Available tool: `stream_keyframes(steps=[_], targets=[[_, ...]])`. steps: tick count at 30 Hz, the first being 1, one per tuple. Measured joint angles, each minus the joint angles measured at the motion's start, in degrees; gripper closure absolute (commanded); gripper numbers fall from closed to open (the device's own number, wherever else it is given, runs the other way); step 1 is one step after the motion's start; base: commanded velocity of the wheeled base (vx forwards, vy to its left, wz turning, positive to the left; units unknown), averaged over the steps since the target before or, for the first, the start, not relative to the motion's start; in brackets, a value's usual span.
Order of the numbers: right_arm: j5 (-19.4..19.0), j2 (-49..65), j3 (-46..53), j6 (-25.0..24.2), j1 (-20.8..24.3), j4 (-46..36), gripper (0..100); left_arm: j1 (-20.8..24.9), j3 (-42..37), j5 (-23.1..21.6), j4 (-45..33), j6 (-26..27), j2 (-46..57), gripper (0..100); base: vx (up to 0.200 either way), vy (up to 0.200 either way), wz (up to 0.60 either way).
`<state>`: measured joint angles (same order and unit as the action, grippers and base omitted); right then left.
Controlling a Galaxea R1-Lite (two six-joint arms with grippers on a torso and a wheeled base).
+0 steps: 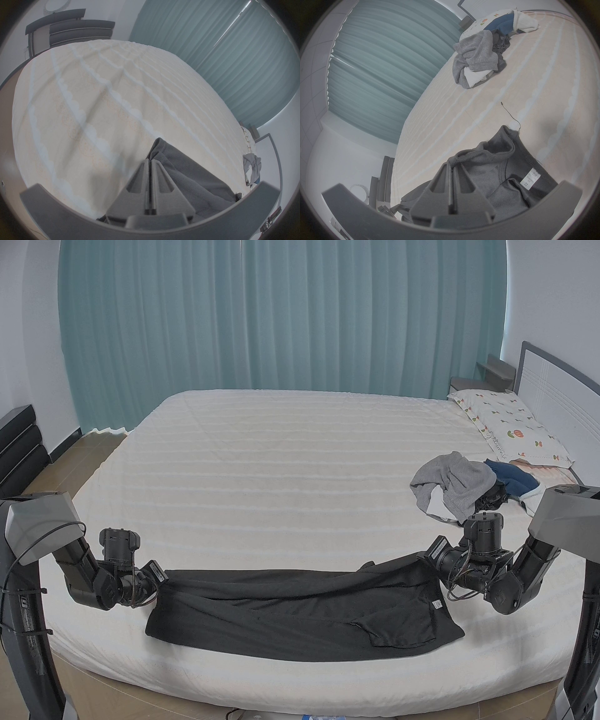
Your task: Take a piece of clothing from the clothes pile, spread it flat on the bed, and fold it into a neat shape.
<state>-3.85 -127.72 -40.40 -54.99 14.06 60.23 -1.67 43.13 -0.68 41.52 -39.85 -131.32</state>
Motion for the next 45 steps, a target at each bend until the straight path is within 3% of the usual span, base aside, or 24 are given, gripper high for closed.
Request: stream_keyframes(steps=[6,13,18,25,36,37,45], targets=[[0.0,0.1,0.2,0.2,0.0,1.6,100,0.0,-0.1,0.1,-4.8,3.6,0.3,100,0.0,0.0,0.0],[-1.5,1.5,2.7,2.6,-0.4,1.2,100,0.0,0.0,0.7,-4.9,3.8,0.2,100,0.0,0.0,0.0],[-4.0,2.5,5.9,9.4,-0.5,0.7,100,0.0,0.0,0.8,-5.0,3.8,0.1,100,0.0,0.0,0.0],[-4.3,1.3,9.3,19.2,-0.5,0.3,100,0.0,-0.3,0.8,-5.2,3.9,0.1,100,0.0,0.0,0.0],[-0.9,-3.3,10.9,25.9,-0.7,0.9,100,-0.1,-0.7,0.8,-6.9,4.4,0.8,100,0.0,0.0,0.0],[-0.8,-3.6,10.9,25.9,-0.7,0.9,0,-0.1,-0.7,0.8,-6.9,4.5,0.9,0,0.0,0.0,0.0],[-0.8,-4.3,10.5,25.7,-0.7,1.3,0,-0.1,-1.2,0.7,-7.0,4.5,1.8,0,0.0,0.0,0.0]])
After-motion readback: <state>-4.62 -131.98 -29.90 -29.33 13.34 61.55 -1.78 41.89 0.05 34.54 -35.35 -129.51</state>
